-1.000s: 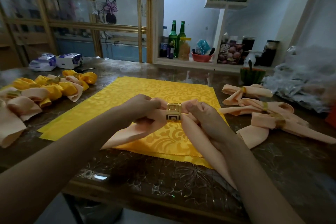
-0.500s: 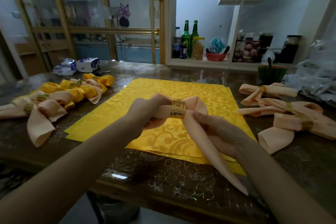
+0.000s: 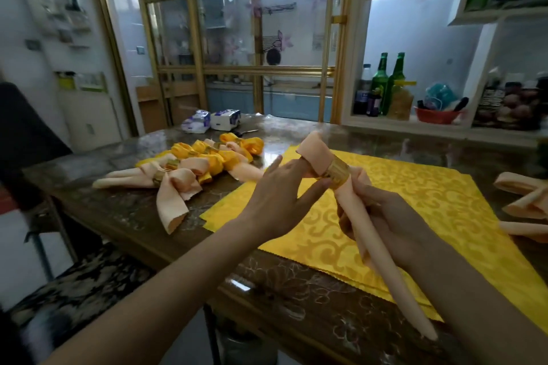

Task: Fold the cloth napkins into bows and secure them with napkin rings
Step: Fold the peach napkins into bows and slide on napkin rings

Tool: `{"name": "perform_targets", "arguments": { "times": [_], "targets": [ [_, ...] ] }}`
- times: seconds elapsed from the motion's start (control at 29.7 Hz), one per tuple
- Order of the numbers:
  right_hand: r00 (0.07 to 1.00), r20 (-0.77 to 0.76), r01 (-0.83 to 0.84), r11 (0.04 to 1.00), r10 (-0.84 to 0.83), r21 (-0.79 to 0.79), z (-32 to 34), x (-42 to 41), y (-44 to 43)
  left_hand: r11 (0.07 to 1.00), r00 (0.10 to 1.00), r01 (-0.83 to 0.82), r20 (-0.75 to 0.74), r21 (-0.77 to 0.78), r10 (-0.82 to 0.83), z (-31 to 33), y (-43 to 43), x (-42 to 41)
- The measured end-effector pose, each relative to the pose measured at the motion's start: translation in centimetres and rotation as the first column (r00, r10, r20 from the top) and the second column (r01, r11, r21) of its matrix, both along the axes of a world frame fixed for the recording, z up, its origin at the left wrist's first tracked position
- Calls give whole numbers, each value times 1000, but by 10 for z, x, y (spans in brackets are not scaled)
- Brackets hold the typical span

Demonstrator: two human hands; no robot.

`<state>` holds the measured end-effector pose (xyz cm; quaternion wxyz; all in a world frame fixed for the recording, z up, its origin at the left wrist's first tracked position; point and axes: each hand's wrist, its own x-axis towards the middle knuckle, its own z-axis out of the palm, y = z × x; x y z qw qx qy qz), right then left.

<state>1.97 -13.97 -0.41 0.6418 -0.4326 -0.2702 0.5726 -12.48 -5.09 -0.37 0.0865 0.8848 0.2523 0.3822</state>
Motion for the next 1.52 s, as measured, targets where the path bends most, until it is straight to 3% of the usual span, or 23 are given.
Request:
{"name": "perform_targets", "arguments": {
  "times": [0.17,0.3,0.51,0.61,0.71,0.81,0.91,1.15,1.25,1.31,1.38,1.42,1.52],
  "targets": [
    [999,32,-33,998,32,55,-1,-18,21,889,907,172,421,-424,25,2,-4,-5],
    [994,109,-37,998,31,59,-2,-46,40,873,876,181,477,-453,67,1,15,-29],
    [907,373,157,979,-195,131,-5,-83,65,822,924,62,345,-566,168,-3,37,-65],
    [896,382,157,966,-226,204,2,-103,79,811,949,86,295,-579,110,15,52,-87],
    [905,407,88,991,-123,104,6,-118,98,768,985,15,142,-640,99,29,74,-115],
    [972,215,-95,995,91,10,7,-134,119,742,992,-123,-66,-659,107,39,93,-139],
    [975,67,-212,977,210,22,14,-155,136,734,976,-217,-131,-644,173,55,108,-163],
    [920,169,-322,929,352,-182,13,-238,190,640,883,-467,-359,-610,303,62,154,-247],
    [807,420,-283,896,415,-341,-2,-252,210,567,775,-612,-561,-552,290,29,187,-258],
    [583,697,-153,899,417,-410,-14,-250,225,571,782,-591,-578,-570,232,6,204,-251],
    [364,881,5,945,303,-327,-27,-243,239,595,804,-561,-551,-575,225,-11,215,-238],
    [314,915,43,958,255,-282,-30,-240,246,618,809,-551,-539,-560,233,-16,224,-234],
    [321,924,50,971,207,-235,-29,-230,260,624,819,-547,-510,-558,262,-26,251,-221]
  ]
}}
